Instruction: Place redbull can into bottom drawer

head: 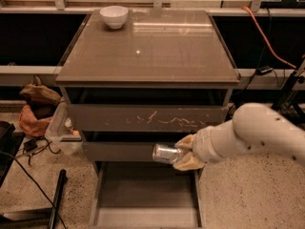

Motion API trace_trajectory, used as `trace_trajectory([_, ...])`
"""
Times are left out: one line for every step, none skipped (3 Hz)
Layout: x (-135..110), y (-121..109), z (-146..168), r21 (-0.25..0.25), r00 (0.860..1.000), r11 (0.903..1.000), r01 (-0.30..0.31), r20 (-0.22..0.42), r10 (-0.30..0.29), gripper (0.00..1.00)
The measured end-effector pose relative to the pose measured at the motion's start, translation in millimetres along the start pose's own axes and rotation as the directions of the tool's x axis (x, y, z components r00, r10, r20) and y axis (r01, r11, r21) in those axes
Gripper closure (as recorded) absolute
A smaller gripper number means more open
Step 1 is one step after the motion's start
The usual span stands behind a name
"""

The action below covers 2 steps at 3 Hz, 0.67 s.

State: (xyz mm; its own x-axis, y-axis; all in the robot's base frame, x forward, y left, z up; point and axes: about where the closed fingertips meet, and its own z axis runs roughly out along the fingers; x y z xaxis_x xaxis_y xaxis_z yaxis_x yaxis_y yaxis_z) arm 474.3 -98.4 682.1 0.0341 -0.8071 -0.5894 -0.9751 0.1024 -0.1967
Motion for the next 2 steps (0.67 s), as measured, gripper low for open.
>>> trace_trajectory([27,23,96,-0.042,0.997,0.9980,-0.047,0.059,0.049,1.00])
trace_trajectory([46,13,171,0.010,0.990,0.9958,-0.091,0.107,0.089,1.00])
